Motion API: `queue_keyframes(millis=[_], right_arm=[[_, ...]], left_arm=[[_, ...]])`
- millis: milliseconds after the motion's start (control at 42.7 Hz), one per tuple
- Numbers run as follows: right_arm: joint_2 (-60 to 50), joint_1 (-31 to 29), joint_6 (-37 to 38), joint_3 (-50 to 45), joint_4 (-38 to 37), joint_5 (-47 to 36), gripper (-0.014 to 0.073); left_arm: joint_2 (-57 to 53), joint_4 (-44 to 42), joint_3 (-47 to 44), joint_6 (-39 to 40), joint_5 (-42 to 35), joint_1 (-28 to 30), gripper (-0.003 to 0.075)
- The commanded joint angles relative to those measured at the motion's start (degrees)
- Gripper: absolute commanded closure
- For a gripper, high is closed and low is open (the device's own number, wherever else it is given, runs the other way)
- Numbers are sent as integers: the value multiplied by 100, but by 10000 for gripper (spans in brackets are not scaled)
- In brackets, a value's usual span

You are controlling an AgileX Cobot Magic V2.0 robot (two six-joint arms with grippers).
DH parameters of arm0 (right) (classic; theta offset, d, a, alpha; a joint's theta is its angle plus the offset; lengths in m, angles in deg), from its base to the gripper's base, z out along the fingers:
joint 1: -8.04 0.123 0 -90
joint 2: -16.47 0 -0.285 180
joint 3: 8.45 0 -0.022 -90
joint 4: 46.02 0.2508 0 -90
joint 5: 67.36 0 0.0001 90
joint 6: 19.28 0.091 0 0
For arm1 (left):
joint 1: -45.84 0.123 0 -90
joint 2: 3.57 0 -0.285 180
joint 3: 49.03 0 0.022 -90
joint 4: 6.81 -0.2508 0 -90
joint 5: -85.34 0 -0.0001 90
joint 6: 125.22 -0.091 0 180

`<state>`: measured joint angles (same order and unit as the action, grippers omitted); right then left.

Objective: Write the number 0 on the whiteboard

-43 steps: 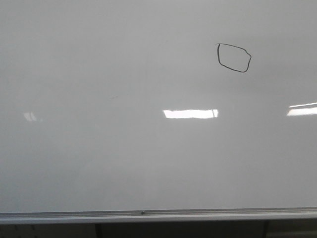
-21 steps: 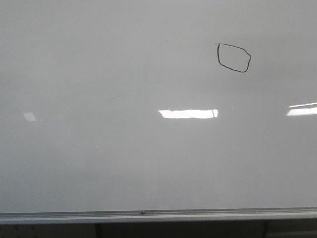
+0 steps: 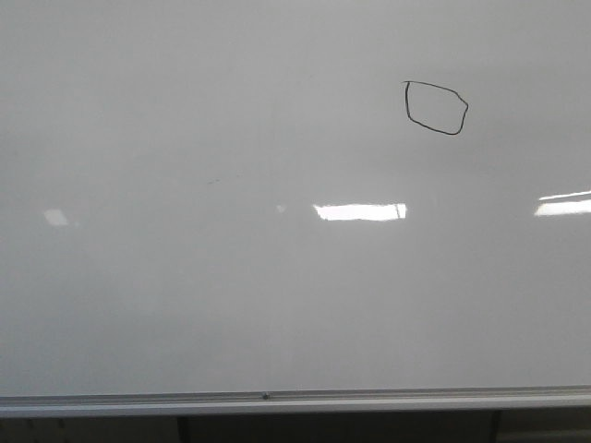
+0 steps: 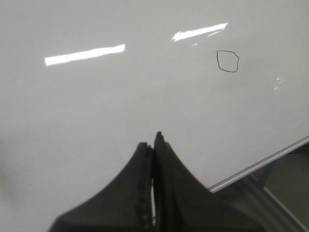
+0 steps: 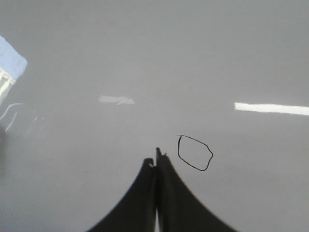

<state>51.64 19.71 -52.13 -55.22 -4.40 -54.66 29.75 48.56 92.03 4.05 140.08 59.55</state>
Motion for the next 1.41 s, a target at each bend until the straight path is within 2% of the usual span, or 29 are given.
queue_keyframes(millis=[0, 117, 234, 351, 468, 656, 726, 1031, 1241, 1382], right_arm=[[18, -35, -14, 150, 77, -294, 653], [18, -35, -14, 150, 77, -294, 653], [18, -35, -14, 150, 77, -294, 653], [18, -35, -14, 150, 77, -294, 653], [18, -35, -14, 150, 77, -294, 653], [18, -35, -14, 150, 77, -294, 653], [18, -35, -14, 150, 77, -294, 653], [11, -35, -14, 150, 77, -279, 653], [11, -35, -14, 150, 77, -279, 653], [11, -35, -14, 150, 77, -273, 653]], left_arm=[[36, 358, 131, 7, -235, -41, 740], [48, 352, 95, 7, -499, -41, 740], [-249, -275, 96, 406, -974, -56, 740], [-811, -1376, -124, 1475, -1592, -243, 740], [-1525, -2607, -697, 2790, -2336, -705, 740], [-2573, -4739, -1832, 5270, -3258, -1417, 740], [-2704, -5247, -2151, 5700, -3501, -1466, 740], [-2685, -5809, -3258, 5675, -4663, -1441, 740], [-2685, -5823, -4007, 5675, -5633, -1441, 740], [-2685, -5821, -3988, 5675, -5525, -1441, 740]])
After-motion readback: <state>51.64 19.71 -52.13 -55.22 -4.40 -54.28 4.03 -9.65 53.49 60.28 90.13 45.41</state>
